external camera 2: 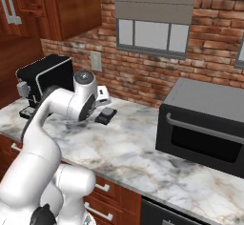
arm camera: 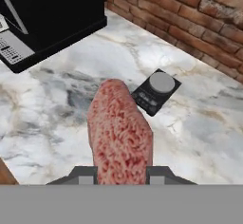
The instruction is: Take the steak from the fridge and place it on the digital scale on the counter by the fridge. Wait a few seconds for a reading, then move it to the plate on the dining counter.
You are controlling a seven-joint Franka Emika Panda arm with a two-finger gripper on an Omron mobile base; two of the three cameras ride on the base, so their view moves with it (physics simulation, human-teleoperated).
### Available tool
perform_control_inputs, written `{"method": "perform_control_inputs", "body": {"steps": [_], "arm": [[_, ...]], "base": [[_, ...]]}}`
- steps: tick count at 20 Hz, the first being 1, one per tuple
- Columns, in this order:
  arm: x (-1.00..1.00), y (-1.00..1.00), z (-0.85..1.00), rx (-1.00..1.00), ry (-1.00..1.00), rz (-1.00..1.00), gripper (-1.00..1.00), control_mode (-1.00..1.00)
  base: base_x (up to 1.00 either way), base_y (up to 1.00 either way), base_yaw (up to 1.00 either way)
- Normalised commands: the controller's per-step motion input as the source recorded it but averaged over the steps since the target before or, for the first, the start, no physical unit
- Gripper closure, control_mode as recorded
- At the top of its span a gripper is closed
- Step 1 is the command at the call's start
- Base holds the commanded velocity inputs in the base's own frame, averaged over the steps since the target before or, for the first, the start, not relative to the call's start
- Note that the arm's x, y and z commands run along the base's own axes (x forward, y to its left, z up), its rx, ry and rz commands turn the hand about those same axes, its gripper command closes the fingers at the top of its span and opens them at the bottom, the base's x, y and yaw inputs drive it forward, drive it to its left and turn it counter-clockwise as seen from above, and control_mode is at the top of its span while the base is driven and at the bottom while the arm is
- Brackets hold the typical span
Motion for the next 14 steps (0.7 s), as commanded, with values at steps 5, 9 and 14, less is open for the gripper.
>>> {"method": "perform_control_inputs", "body": {"steps": [5, 9, 14], "arm": [[0.62, 0.0, -0.5, 0.0, 0.01, 0.01, 1.0, -1.0], [0.76, 0.0, -0.46, 0.0, 0.0, 0.04, 1.0, -1.0], [0.76, 0.0, -0.24, 0.0, 0.0, 0.04, 1.0, -1.0]], "base": [[0.0, 0.0, 0.0], [0.0, 0.0, 0.0], [0.0, 0.0, 0.0]]}}
